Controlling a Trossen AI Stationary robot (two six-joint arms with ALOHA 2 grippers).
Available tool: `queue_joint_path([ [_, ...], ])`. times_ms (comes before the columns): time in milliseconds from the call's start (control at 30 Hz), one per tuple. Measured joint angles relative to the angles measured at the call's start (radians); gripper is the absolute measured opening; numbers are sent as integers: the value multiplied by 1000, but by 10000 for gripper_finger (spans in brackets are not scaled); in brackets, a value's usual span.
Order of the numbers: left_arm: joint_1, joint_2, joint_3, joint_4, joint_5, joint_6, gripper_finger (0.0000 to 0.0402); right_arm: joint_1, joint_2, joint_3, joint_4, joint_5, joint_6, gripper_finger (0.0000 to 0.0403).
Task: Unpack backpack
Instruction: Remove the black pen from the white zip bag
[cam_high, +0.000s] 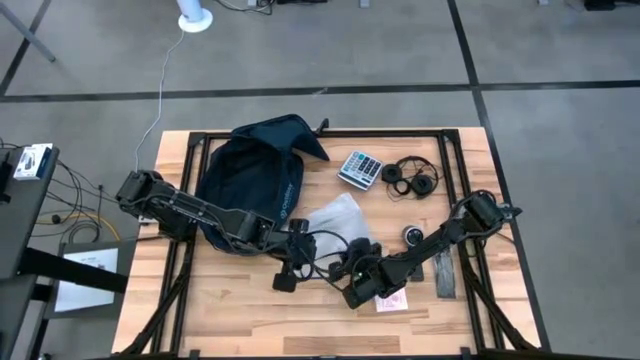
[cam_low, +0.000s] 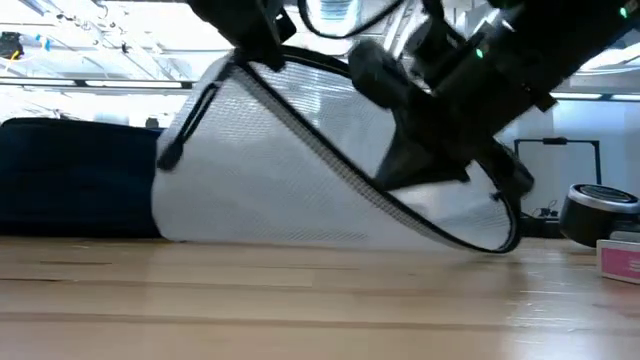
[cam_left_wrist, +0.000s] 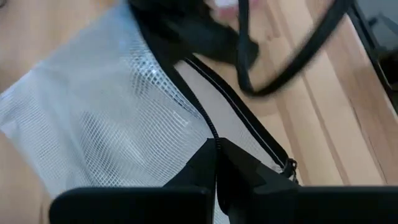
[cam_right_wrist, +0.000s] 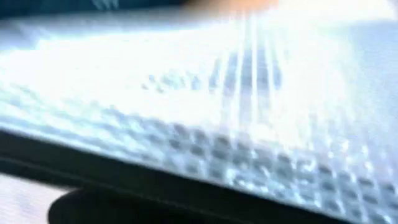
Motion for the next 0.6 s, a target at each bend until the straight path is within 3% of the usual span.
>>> queue_joint_path([
  [167,0,0,0,2,23,15,0,-15,2,1,150,90,-211,0],
  [300,0,0,0,30,22,16,0,-23,2,1,361,92,-508,0],
  [433,0,0,0,48,18,16,0,-32,2,1,490,-36,-637,0],
  [533,0,0,0,44,3,13,0,-28,2,1,466,-134,-658,0],
  [600,0,0,0,42,-1,15,0,-18,2,1,405,-142,-657,0],
])
